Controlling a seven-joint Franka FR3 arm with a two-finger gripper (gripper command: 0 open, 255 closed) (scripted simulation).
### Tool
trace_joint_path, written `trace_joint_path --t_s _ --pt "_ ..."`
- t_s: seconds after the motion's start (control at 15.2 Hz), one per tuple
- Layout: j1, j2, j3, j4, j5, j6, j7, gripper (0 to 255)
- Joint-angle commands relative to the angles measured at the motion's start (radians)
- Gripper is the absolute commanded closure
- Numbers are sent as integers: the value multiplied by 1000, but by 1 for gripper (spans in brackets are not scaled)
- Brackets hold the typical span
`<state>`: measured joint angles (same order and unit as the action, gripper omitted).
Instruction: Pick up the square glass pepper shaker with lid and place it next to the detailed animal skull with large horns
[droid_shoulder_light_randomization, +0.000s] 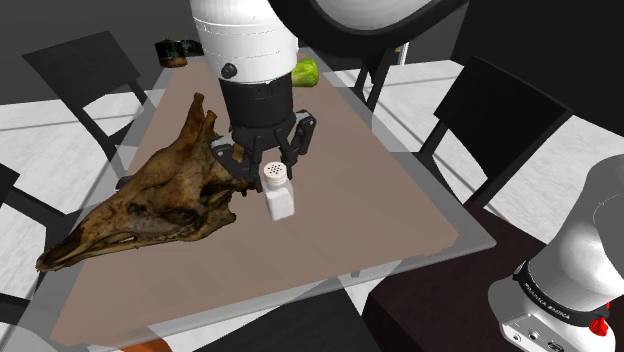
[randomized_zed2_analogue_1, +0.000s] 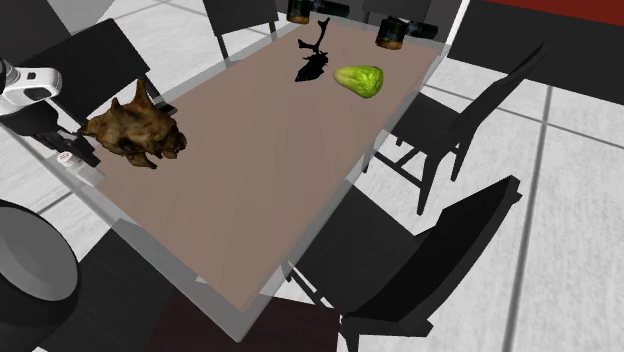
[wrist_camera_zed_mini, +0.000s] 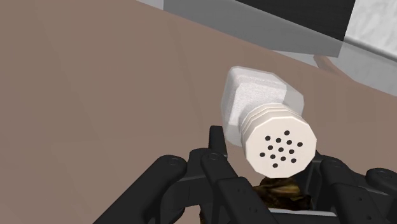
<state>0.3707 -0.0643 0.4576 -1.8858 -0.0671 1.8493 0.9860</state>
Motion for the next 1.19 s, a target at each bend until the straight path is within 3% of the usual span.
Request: trace_joint_path --t_s 0.0,1.12 --pt "0 -1 0 -30 0 30 2 255" --pt "2 57 6 -202 -37 250 43 255"
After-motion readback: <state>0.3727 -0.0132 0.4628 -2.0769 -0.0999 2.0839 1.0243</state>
